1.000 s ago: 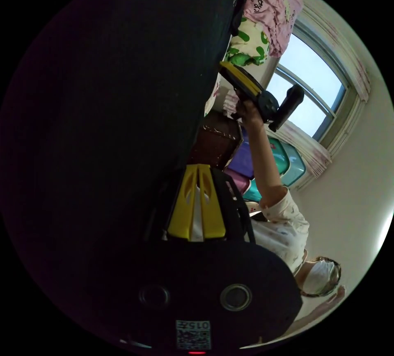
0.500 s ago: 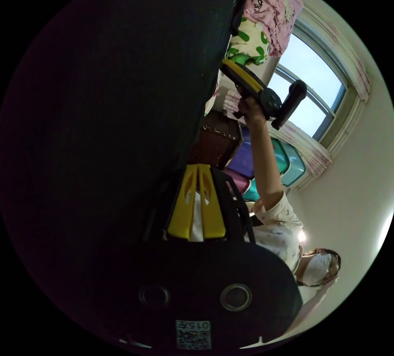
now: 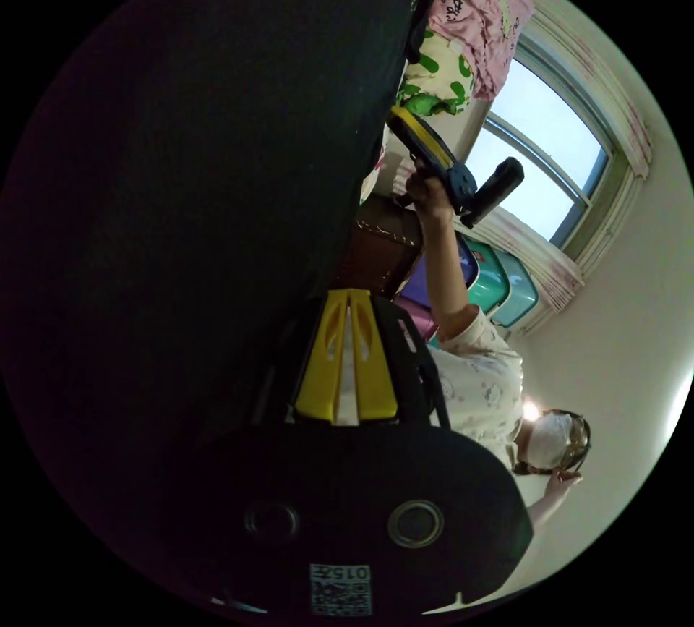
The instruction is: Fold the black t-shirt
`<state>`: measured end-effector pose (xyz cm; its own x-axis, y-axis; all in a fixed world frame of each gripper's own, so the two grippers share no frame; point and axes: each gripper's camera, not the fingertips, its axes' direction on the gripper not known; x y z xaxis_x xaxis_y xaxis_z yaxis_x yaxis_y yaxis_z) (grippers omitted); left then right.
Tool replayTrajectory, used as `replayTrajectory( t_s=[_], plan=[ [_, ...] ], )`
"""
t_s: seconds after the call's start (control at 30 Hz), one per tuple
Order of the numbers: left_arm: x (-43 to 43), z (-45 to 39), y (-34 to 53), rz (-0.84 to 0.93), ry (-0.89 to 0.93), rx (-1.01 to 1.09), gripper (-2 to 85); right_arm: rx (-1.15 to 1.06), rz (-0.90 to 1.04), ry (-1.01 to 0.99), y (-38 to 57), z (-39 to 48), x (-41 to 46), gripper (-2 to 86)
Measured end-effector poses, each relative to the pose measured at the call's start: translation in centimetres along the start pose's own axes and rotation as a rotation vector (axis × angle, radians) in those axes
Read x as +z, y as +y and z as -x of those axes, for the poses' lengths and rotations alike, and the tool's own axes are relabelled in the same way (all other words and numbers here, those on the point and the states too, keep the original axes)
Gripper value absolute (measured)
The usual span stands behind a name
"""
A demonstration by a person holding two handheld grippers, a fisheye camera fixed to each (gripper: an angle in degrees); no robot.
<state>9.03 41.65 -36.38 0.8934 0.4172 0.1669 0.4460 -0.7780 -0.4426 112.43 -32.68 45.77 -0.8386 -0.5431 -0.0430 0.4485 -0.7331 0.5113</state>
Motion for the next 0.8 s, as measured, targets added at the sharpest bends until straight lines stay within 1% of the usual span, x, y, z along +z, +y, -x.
replayTrajectory(
  t_s=[0.2, 0.4, 0.63, 0.8],
  plan=[
    [0.5, -1.0, 0.2, 0.001, 0.002, 0.002, -0.9, 0.062, -0.069, -0.085, -1.7, -3.9, -3.9, -1.0],
    [0.8, -1.7, 0.2, 0.001, 0.002, 0.002, -0.9, 0.132, -0.132, -0.094, -3.6, -6.5, -7.4, -1.0],
    [1.2, -2.1, -0.2, 0.0, 0.002, 0.003, -0.9, 0.186, -0.169, -0.114, -6.2, -9.7, -10.9, -1.0],
    [1.4, -2.1, -0.7, 0.0, 0.002, 0.003, -0.9, 0.226, -0.174, -0.175, -8.8, -13.3, -13.1, -1.0]
  ],
)
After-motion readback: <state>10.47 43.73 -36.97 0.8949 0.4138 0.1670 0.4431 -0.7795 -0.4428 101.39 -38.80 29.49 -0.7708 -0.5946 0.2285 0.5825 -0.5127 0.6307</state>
